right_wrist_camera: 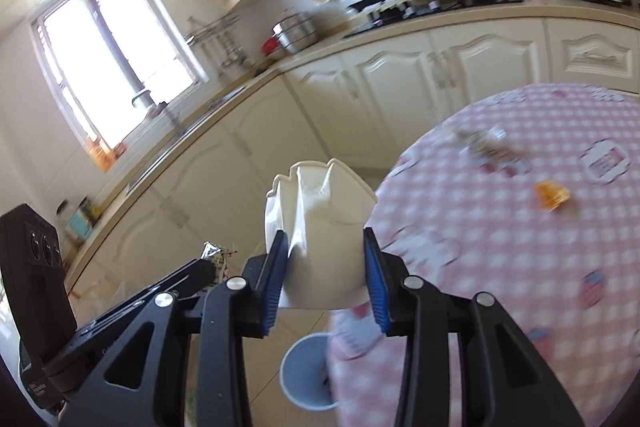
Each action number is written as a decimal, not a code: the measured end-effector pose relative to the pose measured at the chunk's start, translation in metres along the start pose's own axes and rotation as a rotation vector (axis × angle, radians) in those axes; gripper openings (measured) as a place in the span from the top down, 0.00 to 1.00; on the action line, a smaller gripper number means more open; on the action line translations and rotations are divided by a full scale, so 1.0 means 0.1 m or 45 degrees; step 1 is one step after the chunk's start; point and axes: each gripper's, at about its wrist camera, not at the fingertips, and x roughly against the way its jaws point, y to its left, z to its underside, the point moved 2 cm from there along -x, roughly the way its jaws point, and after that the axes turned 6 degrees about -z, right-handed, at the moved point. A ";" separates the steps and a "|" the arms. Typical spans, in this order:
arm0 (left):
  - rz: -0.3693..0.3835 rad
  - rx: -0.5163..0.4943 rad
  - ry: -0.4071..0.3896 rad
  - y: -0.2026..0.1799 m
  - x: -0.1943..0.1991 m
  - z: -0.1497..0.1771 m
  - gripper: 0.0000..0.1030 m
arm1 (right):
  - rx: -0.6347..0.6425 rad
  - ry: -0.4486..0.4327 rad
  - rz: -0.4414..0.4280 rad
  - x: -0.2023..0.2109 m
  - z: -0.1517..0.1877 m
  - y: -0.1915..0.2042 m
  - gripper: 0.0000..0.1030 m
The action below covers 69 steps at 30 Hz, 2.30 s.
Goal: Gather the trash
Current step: 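Carry both items over the blue bucket and open both tools to drop them, then move both open tools back over the table toward the remaining trash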
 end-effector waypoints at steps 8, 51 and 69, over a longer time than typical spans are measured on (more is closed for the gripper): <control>-0.163 0.156 0.089 1.06 0.05 0.47 0.92 | 0.091 0.226 -0.096 -0.74 0.74 0.79 0.64; -0.236 0.302 0.263 1.90 -0.59 0.72 0.90 | 0.189 0.368 0.044 -1.79 1.36 1.03 0.53; -0.209 0.213 0.157 1.31 -0.26 0.49 0.55 | 0.153 0.222 0.048 -1.17 0.97 0.81 0.53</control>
